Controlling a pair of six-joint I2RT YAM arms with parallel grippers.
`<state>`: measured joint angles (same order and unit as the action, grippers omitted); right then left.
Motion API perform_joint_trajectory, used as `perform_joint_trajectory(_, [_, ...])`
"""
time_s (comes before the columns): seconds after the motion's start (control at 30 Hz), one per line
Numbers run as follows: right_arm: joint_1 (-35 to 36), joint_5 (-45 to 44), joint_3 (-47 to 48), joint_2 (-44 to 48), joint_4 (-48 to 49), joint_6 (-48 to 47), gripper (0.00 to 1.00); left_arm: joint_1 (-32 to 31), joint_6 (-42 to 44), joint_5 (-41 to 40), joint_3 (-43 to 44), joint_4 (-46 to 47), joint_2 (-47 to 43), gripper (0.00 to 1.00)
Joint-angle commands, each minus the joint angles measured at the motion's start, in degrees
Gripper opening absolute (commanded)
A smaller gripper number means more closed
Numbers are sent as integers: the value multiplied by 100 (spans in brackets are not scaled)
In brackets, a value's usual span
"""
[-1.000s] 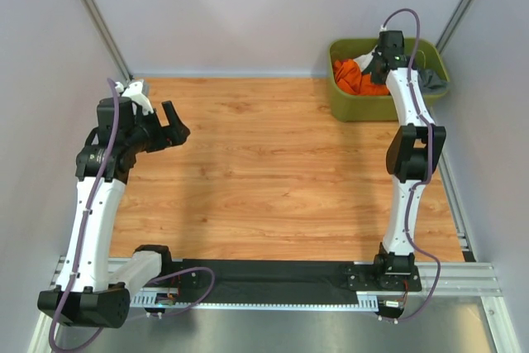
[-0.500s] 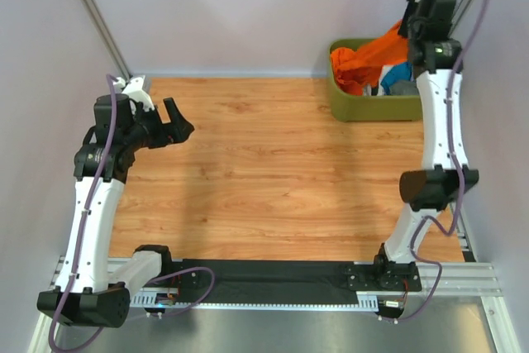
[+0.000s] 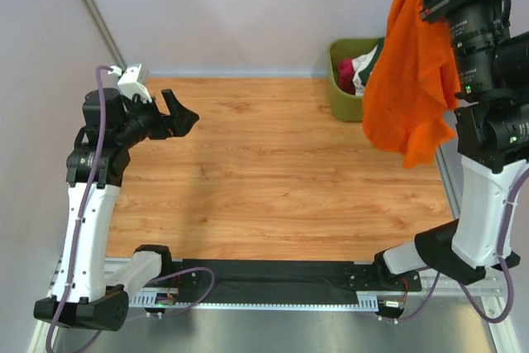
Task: Fold and stack the t-shirts
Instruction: Move the tshirt to the center of the board
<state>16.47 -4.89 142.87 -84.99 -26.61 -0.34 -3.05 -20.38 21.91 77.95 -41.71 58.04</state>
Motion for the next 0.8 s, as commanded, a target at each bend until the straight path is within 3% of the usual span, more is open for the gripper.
perform_joint_trajectory(0.0, [566, 400, -206, 166, -291, -151, 0, -47, -89, 296, 88, 156, -205, 99])
perform_joint_trajectory(0.07, [821, 401, -477, 368, -599, 172, 0, -38, 25, 270, 150, 32, -311, 99])
perform_joint_trajectory(0.3, [1692, -47, -3271, 914, -635, 1006, 0, -117, 306, 217, 238, -609, -644, 99])
perform_joint_trajectory(0.47, [2675, -495, -5658, 932, 541, 1677, 0, -126, 544, 463, -217, -768, -1084, 99])
perform_joint_trajectory(0.57, [2888, -874, -6427, 416, 1183, 2045, 0, -126, 474, 472, -605, -794, -1321, 99])
perform_joint_trajectory(0.67, [2888, -787, -6517, -505, 1342, 2485, 0, -126, 228, 516, -1104, -742, -1471, 99])
perform_joint_trajectory(0.77, [2906, -462, -5913, -1629, 1176, 2591, 0, -126, -18, 569, -1553, -671, -1541, 99])
